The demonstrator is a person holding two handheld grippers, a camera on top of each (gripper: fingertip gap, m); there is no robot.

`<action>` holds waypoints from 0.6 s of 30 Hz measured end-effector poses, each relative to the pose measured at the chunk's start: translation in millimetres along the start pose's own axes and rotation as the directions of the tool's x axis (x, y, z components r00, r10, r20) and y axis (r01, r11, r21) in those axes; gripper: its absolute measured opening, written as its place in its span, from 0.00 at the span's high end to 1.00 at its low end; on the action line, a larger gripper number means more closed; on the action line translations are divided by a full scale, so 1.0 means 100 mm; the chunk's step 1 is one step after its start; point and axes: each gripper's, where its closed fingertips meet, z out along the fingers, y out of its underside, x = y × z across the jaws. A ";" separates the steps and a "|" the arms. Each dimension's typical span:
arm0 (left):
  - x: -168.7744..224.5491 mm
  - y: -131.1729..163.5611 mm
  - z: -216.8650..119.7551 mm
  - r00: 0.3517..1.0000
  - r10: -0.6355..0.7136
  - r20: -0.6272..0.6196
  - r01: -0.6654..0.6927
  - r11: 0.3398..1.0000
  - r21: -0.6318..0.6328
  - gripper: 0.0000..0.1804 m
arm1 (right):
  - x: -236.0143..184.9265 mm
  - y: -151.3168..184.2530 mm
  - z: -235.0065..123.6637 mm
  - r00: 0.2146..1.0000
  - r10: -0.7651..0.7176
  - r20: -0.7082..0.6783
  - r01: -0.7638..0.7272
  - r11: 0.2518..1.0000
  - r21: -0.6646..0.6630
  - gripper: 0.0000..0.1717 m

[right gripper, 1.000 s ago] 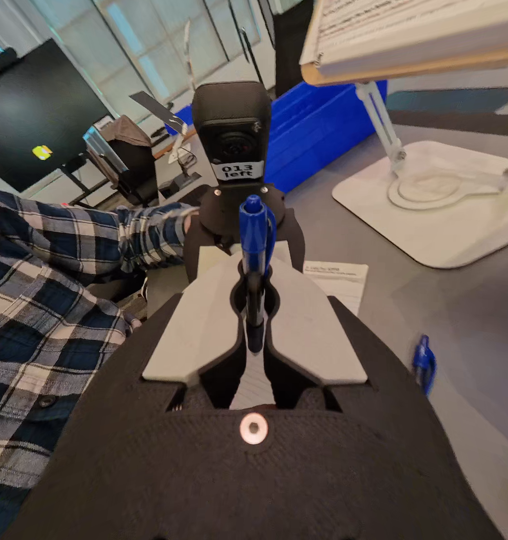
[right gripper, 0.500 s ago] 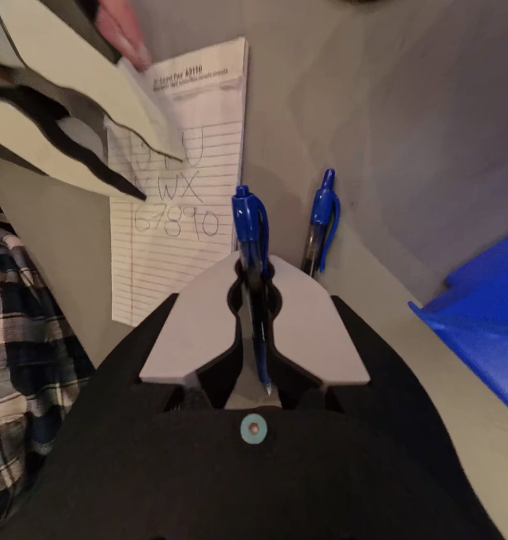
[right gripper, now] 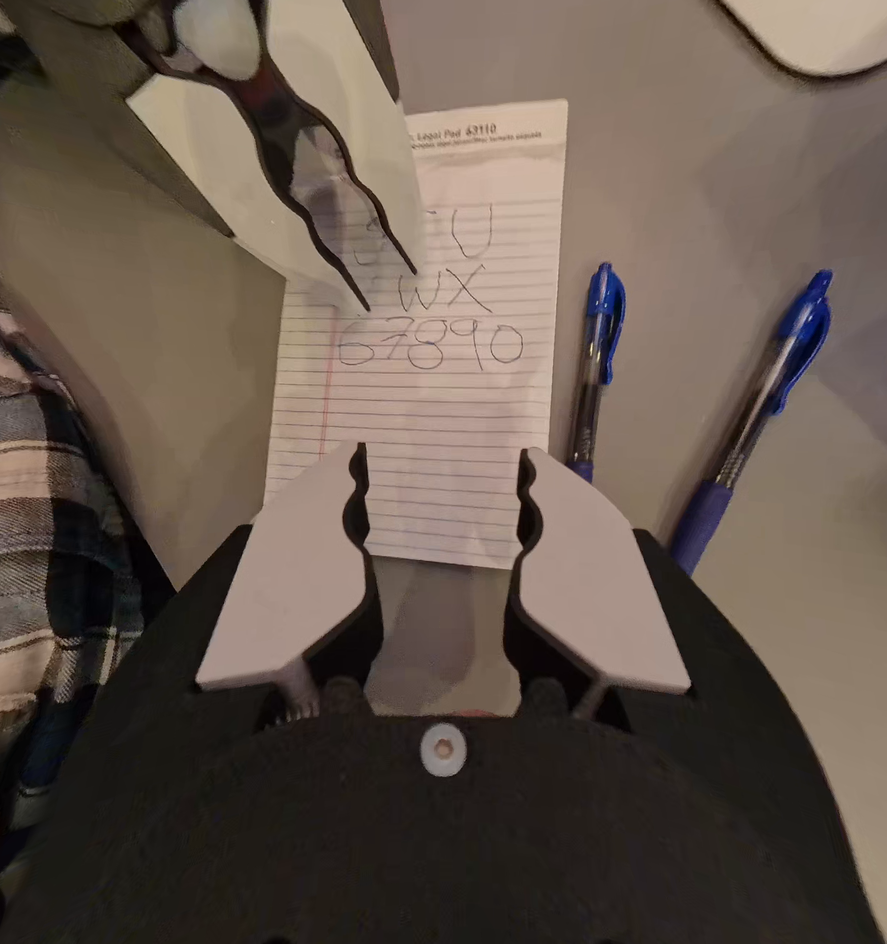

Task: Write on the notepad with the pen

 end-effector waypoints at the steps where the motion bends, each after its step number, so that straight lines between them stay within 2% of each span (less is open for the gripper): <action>1: 0.00 0.00 0.00 1.000 0.002 0.006 -0.002 1.000 0.003 0.86 | -0.01 0.01 0.03 1.000 0.010 0.009 -0.010 1.000 0.013 0.66; 7: 0.03 -0.01 0.01 1.000 0.002 -0.001 -0.002 1.000 0.007 0.86 | 0.15 -0.04 0.15 0.999 0.019 -0.027 -0.017 0.997 0.079 0.63; 18: 0.03 -0.01 0.01 1.000 0.006 -0.002 -0.006 1.000 -0.001 0.86 | 0.15 -0.06 0.18 1.000 0.019 -0.001 -0.019 0.994 0.104 0.68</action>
